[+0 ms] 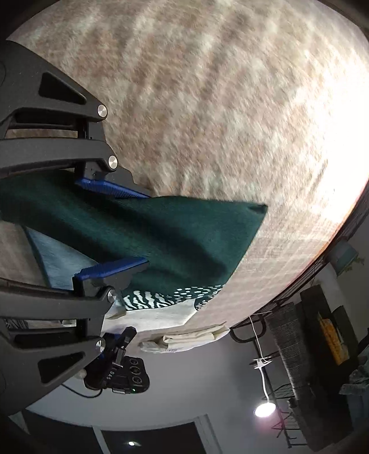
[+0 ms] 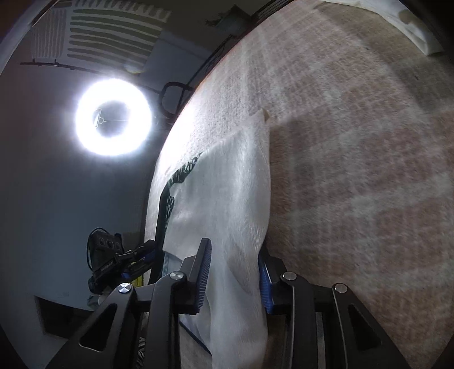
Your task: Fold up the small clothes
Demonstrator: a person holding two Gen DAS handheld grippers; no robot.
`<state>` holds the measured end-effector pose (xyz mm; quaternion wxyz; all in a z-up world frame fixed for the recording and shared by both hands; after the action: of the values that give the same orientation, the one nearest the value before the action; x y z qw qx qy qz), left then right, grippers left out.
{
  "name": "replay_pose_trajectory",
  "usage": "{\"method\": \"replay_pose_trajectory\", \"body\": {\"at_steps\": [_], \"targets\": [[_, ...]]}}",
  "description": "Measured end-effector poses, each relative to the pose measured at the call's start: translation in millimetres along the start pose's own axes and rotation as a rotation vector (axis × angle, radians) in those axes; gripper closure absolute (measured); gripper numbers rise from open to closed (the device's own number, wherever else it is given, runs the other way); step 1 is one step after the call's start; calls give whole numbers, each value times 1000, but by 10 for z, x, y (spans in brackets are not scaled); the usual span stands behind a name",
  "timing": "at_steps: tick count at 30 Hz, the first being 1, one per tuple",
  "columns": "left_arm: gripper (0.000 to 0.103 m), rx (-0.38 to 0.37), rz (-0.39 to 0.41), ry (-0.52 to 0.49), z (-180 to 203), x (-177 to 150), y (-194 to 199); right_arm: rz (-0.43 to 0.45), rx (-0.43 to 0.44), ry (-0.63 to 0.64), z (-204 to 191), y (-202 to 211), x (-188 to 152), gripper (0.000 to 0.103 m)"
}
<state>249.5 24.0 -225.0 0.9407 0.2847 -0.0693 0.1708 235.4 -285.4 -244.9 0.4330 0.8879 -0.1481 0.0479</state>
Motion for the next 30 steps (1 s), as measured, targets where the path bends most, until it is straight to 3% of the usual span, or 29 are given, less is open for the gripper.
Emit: {"method": "replay_pose_trajectory", "body": {"at_steps": [2,4,5,8,13,21,30], "targets": [[71,13,-5,-13,30,20,-65,-8,-15,2,-46,-82,13,79],[85,35,-11,-25,52,35,-127,-9,-17,14,-108,-117,-2,82],[96,57,-21,-34,55,30,-162,-9,-41,30,-132,-124,-24,91],[98,132,-4,-93,120,17,-174,7,-134,90,-198,-142,25,101],[100,222,21,-260,416,-31,-154,82,-236,226,-492,5,46,102],[100,200,45,-329,736,-79,-80,146,-286,339,-828,284,40,102],[101,167,54,-390,1145,-80,-188,208,-324,361,-782,635,140,102]]}}
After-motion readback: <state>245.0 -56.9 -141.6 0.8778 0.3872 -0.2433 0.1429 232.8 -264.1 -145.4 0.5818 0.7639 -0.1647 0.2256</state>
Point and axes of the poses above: each gripper's, at about its wrist camera, not at the fingertips, and y roughly against the way its jaws point, z to its right, x to its top, the point moved 8 cm from there along -y, roughly the way its jaws point, and after that the axes turned 14 degrees about -x, right-handed, at the moved point
